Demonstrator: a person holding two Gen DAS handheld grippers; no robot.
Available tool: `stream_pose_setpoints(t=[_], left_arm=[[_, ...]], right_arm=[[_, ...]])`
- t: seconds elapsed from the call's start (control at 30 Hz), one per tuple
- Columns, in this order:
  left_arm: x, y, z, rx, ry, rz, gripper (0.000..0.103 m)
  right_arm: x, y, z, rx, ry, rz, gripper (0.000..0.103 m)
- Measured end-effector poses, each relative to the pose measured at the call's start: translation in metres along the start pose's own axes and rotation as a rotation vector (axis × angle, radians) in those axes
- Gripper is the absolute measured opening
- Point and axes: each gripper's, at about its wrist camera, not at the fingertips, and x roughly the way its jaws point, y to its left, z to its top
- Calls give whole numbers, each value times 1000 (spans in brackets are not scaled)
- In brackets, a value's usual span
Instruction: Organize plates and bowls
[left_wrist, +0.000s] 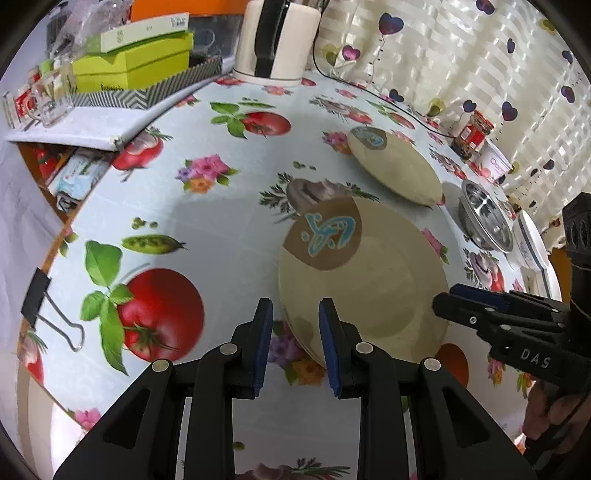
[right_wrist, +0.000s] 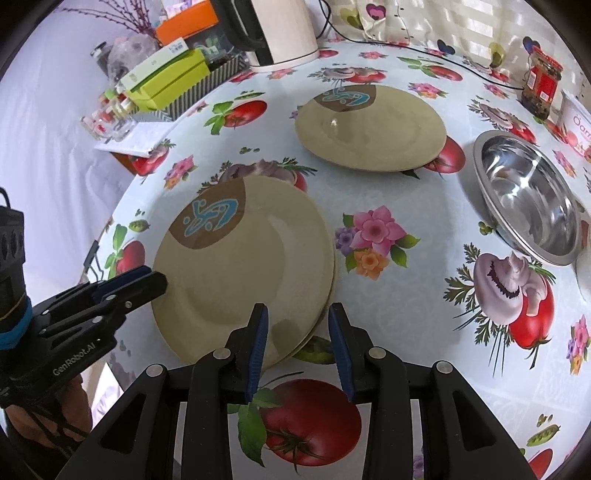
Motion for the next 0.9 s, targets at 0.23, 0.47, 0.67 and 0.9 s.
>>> stream_pose_setpoints(t=[0.23,0.47,0.67,0.9], left_arm=[[9,-1,7,0,-1,4,26],[1,-4,7,2,-17,2,26],[-16,-8,10,-7,-48,-10,26],[-26,-28,8,15,-41,-48,26]], right_arm=[[-5,-6,3,22,-31,1,34],[-11,1,3,-3,-56,-10,34],[-29,10,-1,-40,-109,-29,34],[-51,11,-12,-58,-155,-29,34]])
